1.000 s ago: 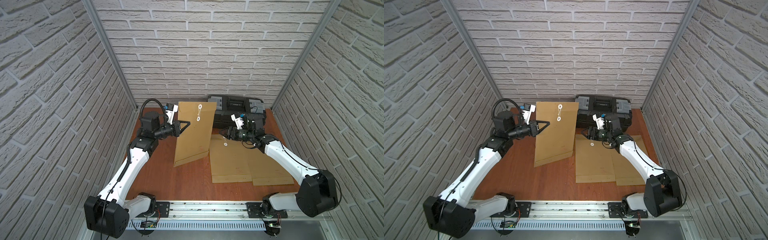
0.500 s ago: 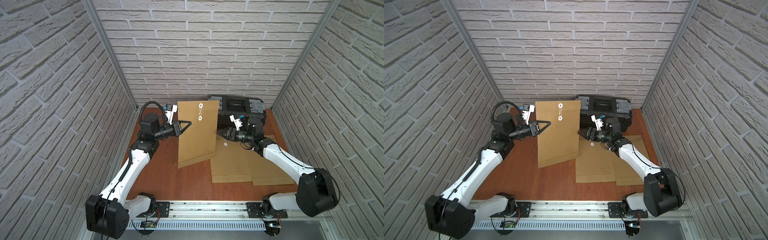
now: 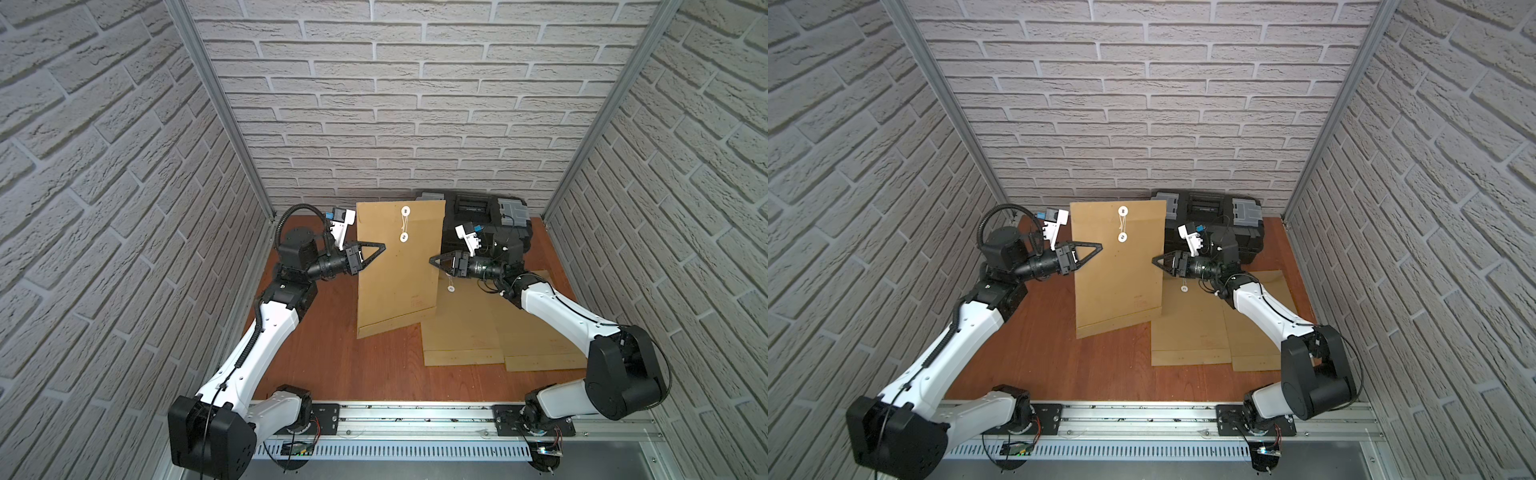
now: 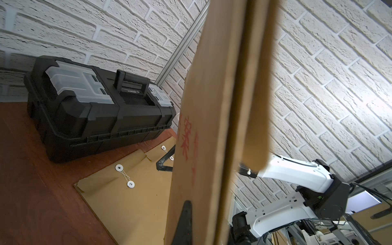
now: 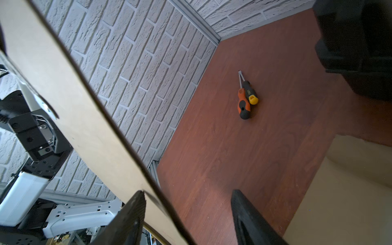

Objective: Close the mouth of the file bag
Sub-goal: Place the file bag at the center of the board.

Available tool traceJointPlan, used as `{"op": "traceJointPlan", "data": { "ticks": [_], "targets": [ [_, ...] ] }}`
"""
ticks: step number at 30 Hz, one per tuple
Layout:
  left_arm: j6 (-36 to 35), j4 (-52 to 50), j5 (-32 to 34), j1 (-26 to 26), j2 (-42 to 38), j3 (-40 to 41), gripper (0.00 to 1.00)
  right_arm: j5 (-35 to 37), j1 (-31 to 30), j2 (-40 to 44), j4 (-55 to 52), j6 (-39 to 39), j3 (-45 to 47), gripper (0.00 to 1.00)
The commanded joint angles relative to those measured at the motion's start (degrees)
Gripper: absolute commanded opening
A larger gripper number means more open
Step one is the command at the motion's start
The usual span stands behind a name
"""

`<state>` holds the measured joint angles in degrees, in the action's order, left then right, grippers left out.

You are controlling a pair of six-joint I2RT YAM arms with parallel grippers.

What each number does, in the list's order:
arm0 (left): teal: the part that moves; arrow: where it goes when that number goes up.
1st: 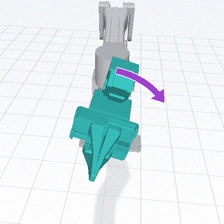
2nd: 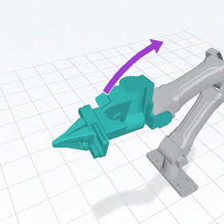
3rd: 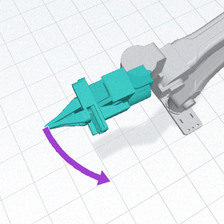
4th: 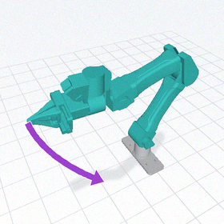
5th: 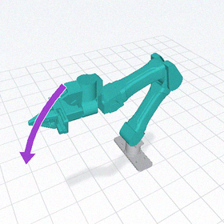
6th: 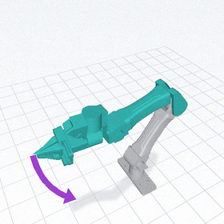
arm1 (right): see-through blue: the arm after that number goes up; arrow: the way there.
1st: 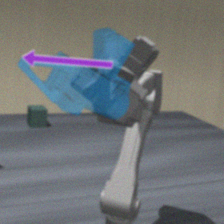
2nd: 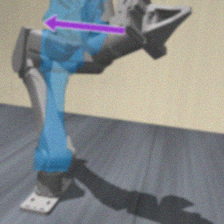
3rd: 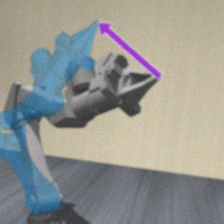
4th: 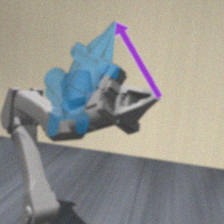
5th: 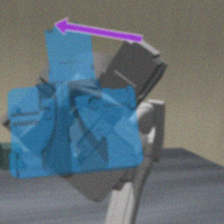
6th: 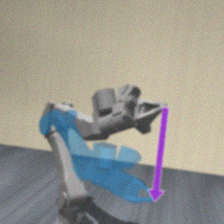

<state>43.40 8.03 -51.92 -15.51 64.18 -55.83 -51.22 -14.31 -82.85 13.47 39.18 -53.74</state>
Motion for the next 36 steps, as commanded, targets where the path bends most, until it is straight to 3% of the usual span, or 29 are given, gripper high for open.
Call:
{"op": "traceJointPlan", "data": {
  "ticks": [1,10,14,17,19,23,25,30,33,36],
  "targets": [
    [1.2,5.5,-2.1,-0.2,-0.1,0.5,0.00,-5.0,-0.6,0.6,6.7,2.0,-1.1,0.62],
    [1.9,7.2,-2.5,0.0,1.0,1.0,0.00,-7.6,-1.3,0.3,13.0,6.1,0.4,0.35],
    [1.0,5.1,-0.9,1.3,1.1,1.1,0.00,-8.9,-1.3,-1.3,23.0,13.4,2.1,0.18],
    [-0.1,1.9,1.5,2.8,0.5,1.2,0.18,-8.6,-1.3,-2.5,28.8,18.0,3.3,0.09],
    [-1.3,-0.7,3.1,3.7,-0.1,1.4,0.28,-7.6,-1.3,-2.4,30.2,19.7,4.2,0.07],
    [-2.2,-4.6,6.7,6.3,-2.1,2.6,0.38,-4.0,-2.1,-1.0,28.4,20.1,6.4,0.03],
    [-3.7,-9.3,10.2,7.9,-3.5,2.7,0.39,-0.9,-2.9,-0.3,26.4,20.1,7.5,0.03],
    [-13.5,-30.0,28.1,11.2,-7.5,0.1,0.42,10.8,-8.3,1.3,21.4,20.1,10.3,0.03],
    [-17.9,-35.2,35.4,11.1,-8.9,0.4,0.46,16.3,-14.3,-0.7,19.1,18.1,9.3,0.03],
    [-18.7,-35.4,38.0,11.2,-9.9,2.0,0.48,19.4,-17.9,-5.2,22.0,19.9,8.3,0.03]
  ]
}}
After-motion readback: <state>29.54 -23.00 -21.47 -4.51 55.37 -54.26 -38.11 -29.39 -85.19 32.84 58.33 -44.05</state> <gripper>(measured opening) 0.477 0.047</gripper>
